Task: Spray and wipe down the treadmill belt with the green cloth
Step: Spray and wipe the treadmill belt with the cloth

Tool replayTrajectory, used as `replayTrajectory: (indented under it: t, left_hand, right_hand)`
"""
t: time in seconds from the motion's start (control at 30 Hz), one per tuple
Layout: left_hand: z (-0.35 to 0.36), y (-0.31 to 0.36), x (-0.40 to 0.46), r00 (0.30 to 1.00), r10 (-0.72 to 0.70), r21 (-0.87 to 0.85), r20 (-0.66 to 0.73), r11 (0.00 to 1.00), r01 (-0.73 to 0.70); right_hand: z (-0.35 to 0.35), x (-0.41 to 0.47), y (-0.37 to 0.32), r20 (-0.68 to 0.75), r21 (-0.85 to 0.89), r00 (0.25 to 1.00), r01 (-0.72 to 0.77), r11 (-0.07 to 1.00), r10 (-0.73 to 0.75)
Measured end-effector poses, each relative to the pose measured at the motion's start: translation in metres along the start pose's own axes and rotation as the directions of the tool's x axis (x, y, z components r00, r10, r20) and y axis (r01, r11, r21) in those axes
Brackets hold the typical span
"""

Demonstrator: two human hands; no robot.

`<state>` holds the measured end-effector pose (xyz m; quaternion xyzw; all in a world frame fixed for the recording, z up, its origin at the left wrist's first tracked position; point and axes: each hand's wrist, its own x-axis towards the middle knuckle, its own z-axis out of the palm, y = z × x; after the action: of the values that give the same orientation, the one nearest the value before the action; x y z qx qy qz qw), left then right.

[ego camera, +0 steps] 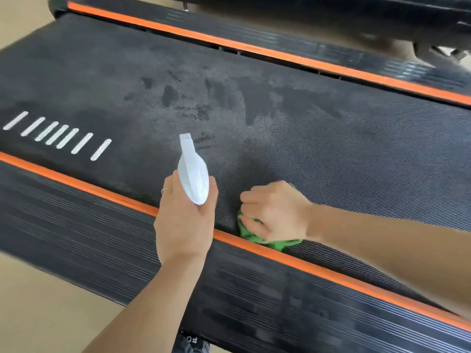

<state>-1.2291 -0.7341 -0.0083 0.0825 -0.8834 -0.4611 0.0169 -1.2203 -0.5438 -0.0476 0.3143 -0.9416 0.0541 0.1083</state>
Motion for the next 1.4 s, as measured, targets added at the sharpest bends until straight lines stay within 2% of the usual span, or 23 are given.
replayTrajectory:
  t: [0.03,0.07,0.1,0.17,0.2,0.27,0.37,0.43,0.53,0.6,0.63,0.7,0.73,0.8,0.83,0.87,0.9,1.0,1.03,1.17,1.23,1.33,1.4]
  left_hand:
    - [0.001,-0.001,0.001,1.0,0.003,0.008,-0.003,1.0,-0.003]
    - [0.002,-0.003,0.002,1.0,0.002,0.018,-0.005,1.0,-0.002]
    - [0.002,-0.004,0.001,1.0,-0.001,0.018,-0.008,1.0,0.001]
    - [0.002,-0.004,0.002,1.0,-0.003,0.001,-0.001,1.0,0.003]
    - [0.002,-0.004,0.003,1.0,-0.006,0.0,0.001,1.0,0.006]
    - [0.002,-0.005,0.003,1.0,-0.014,0.011,0.001,1.0,0.014]
    - [-0.001,-0.001,0.001,0.999,-0.032,-0.01,-0.004,0.999,0.032]
    - [-0.001,0.0,0.0,1.0,-0.027,-0.008,-0.005,1.0,0.027]
    - [-0.001,0.001,-0.001,1.0,-0.024,-0.012,-0.006,1.0,0.024]
    - [0.0,0.002,-0.001,1.0,-0.018,-0.013,-0.006,1.0,0.018]
    - [0.0,0.001,-0.001,1.0,-0.014,-0.012,-0.006,1.0,0.014]
    - [0.002,-0.001,0.0,1.0,-0.017,-0.007,-0.01,1.0,0.017]
    - [0.002,-0.002,-0.001,1.0,-0.021,-0.009,-0.008,1.0,0.021]
    - [0.001,-0.003,0.0,1.0,-0.026,-0.023,-0.004,0.999,0.026]
    - [0.001,-0.003,0.0,0.999,-0.031,-0.032,-0.005,0.999,0.031]
    - [0.0,-0.002,0.0,0.999,-0.038,-0.04,-0.006,0.998,0.038]
    - [0.0,-0.001,0.0,0.999,-0.037,-0.043,-0.002,0.998,0.037]
    - [-0.002,0.004,-0.001,0.999,-0.04,-0.042,0.014,0.998,0.041]
    - [-0.002,0.004,-0.001,0.999,-0.04,-0.044,0.019,0.998,0.041]
    - [-0.002,0.006,-0.002,0.999,-0.032,-0.048,0.022,0.998,0.033]
    - [-0.003,0.011,-0.004,0.999,-0.045,-0.042,0.024,0.998,0.046]
    - [-0.007,0.028,-0.01,0.996,-0.08,-0.034,0.041,0.996,0.081]
    - [-0.008,0.033,-0.01,0.992,-0.109,-0.027,0.065,0.993,0.111]
  right_hand:
    - [0.004,0.013,0.014,-0.02,-0.048,0.999,-0.048,0.998,0.047]
    - [0.008,0.027,0.027,-0.049,-0.082,0.984,-0.174,0.981,0.171]
    - [0.01,0.045,0.041,-0.075,-0.101,0.938,-0.344,0.934,0.337]
    - [0.016,0.074,0.066,-0.061,-0.131,0.777,-0.628,0.767,0.626]
    - [0.019,0.084,0.069,-0.051,-0.132,0.719,-0.692,0.709,0.693]
    - [0.015,0.087,0.059,-0.01,-0.12,0.719,-0.691,0.713,0.695]
    - [0.006,0.038,0.014,0.009,-0.051,0.889,-0.458,0.888,0.459]
    - [-0.006,-0.007,-0.006,0.002,0.008,0.96,-0.28,0.96,0.28]
    - [-0.016,-0.043,-0.009,-0.004,0.022,0.999,-0.04,0.999,0.04]
    - [-0.013,-0.035,0.001,-0.014,0.011,0.998,0.057,0.998,-0.056]
    - [-0.009,-0.023,0.006,-0.015,-0.007,0.999,0.044,0.999,-0.044]
    - [0.003,0.013,0.014,-0.055,-0.06,0.984,-0.174,0.983,0.171]
    - [0.007,0.034,0.018,-0.062,-0.073,0.939,-0.343,0.936,0.339]
    - [0.013,0.073,0.028,-0.039,-0.08,0.774,-0.633,0.77,0.632]
    - [0.016,0.086,0.029,-0.038,-0.07,0.701,-0.713,0.698,0.713]
    - [0.019,0.093,0.027,-0.026,-0.07,0.66,-0.75,0.658,0.75]
    - [0.018,0.094,0.022,-0.023,-0.073,0.66,-0.75,0.657,0.751]
    - [0.015,0.077,-0.003,-0.012,-0.074,0.814,-0.58,0.811,0.581]
    - [0.014,0.072,-0.012,0.021,-0.055,0.845,-0.533,0.845,0.534]
    - [0.012,0.079,0.001,0.024,-0.051,0.887,-0.459,0.887,0.461]
    - [0.011,0.091,0.023,0.028,-0.102,0.84,-0.537,0.837,0.542]
    - [0.003,0.093,0.062,0.05,-0.112,0.714,-0.691,0.715,0.698]
    - [-0.006,0.061,0.092,0.046,-0.177,0.626,-0.762,0.623,0.778]
